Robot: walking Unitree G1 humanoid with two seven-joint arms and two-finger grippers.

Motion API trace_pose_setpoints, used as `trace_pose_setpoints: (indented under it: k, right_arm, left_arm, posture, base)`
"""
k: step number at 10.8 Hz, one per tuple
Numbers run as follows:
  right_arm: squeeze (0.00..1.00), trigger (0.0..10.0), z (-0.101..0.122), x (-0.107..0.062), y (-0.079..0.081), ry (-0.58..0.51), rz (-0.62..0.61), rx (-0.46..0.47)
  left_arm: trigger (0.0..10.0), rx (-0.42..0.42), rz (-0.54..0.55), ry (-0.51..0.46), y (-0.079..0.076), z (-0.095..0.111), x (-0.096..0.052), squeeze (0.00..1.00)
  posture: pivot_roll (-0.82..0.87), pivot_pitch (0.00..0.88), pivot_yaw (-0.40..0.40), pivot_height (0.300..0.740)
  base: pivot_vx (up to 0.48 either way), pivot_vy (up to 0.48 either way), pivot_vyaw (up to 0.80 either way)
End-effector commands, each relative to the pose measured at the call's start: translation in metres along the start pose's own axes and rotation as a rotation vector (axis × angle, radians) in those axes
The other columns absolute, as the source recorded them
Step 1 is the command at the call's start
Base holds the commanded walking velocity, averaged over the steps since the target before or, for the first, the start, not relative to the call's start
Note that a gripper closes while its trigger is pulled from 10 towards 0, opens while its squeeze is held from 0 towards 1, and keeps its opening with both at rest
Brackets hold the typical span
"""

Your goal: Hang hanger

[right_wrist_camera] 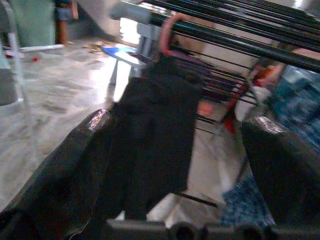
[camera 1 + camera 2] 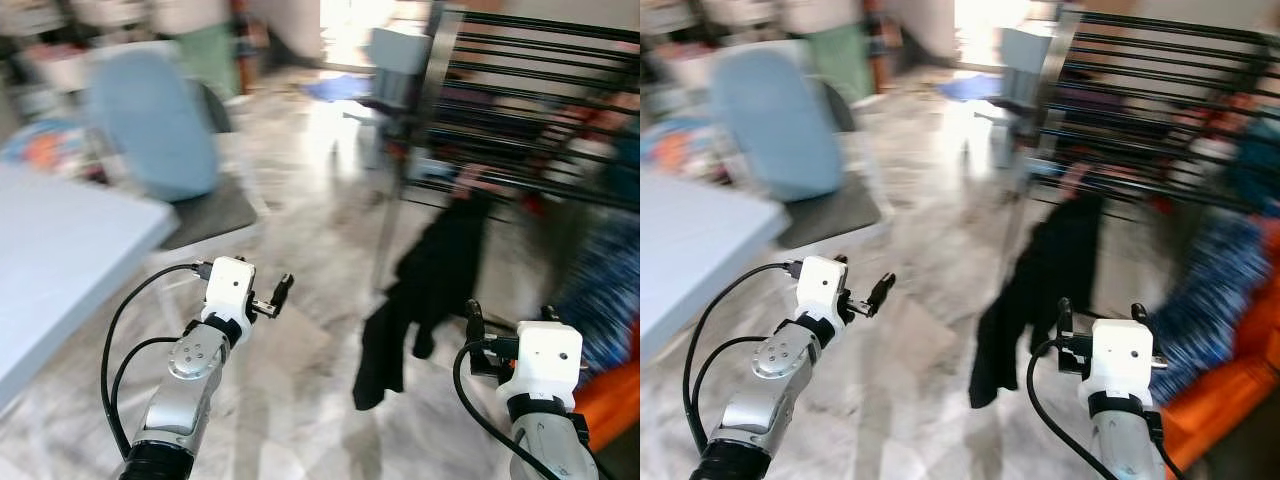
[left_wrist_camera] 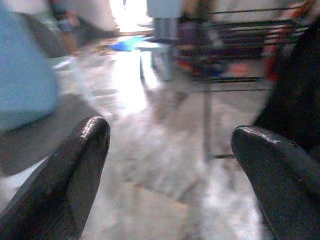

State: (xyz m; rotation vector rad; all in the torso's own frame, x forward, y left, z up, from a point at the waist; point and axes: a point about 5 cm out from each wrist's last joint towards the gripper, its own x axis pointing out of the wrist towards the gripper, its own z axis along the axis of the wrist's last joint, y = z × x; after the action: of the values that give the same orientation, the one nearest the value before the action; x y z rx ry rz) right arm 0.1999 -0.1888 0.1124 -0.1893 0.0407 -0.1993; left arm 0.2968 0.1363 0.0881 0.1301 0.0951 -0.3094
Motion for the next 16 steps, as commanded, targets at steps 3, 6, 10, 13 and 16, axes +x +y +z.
trace_pose_setpoints:
  k: [3,6,10,13,16]
  right_arm:
    - [0.00,10.0,-0.002,-0.001,-0.002,0.009,-0.002,-0.002]
    - [0.00,10.0,-0.002,0.000,-0.001,0.006,0.001,-0.001]
    - [0.00,10.0,-0.002,0.001,-0.002,0.005,-0.009,0.020]
    - [0.00,10.0,-0.002,0.005,-0.009,-0.010,-0.074,0.005]
    - [0.00,10.0,-0.002,0.000,-0.012,-0.068,-0.112,0.084]
  left_arm:
    - [10.0,0.026,0.063,0.012,0.004,-0.003,0.000,0.00]
    - [10.0,0.057,0.171,0.037,0.015,-0.005,0.000,0.00]
    - [10.0,0.051,0.181,0.011,0.019,-0.005,0.005,0.00]
    - [10.0,0.117,0.160,-0.050,0.022,0.007,0.010,0.00]
    - [10.0,-0.017,0.168,-0.140,0.015,0.006,-0.002,0.00]
  posture:
    - [0.01,0.000,-0.019,0.740]
    - [0.01,0.000,-0.023,0.740]
    - [0.01,0.000,-0.030,0.740]
    - [0.01,0.000,-0.020,0.740]
    - [0.02,0.000,-0.032,0.740]
  base:
    - [0.000,0.000,0.80]
    - [0.000,0.000,0.80]
    - [0.000,0.000,0.15]
    - [0.000,0.000,0.00]
    - [0.000,0.000,0.00]
